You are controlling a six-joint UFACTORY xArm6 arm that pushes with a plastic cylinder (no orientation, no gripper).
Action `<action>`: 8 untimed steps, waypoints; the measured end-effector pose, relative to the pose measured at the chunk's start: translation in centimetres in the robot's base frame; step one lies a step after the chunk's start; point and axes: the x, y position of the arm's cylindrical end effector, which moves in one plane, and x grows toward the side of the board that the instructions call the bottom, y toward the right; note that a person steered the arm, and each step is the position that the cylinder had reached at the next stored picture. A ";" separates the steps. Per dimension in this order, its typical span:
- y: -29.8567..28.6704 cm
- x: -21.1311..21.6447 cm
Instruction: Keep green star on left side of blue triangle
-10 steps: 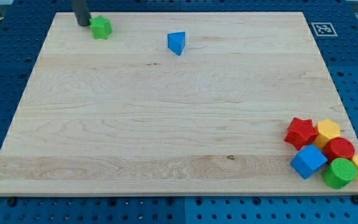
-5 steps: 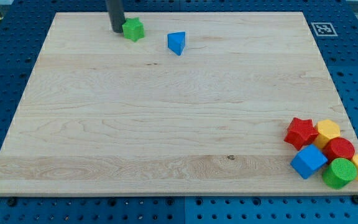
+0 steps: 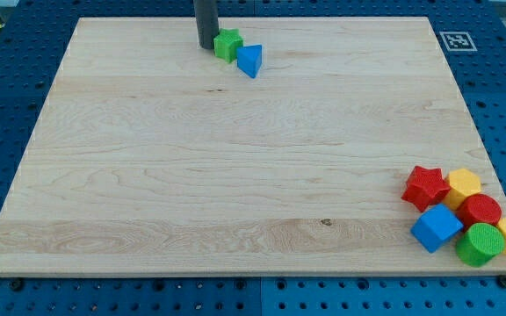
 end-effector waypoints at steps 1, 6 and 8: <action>0.9 1.5; 2.8 -0.9; 4.7 2.0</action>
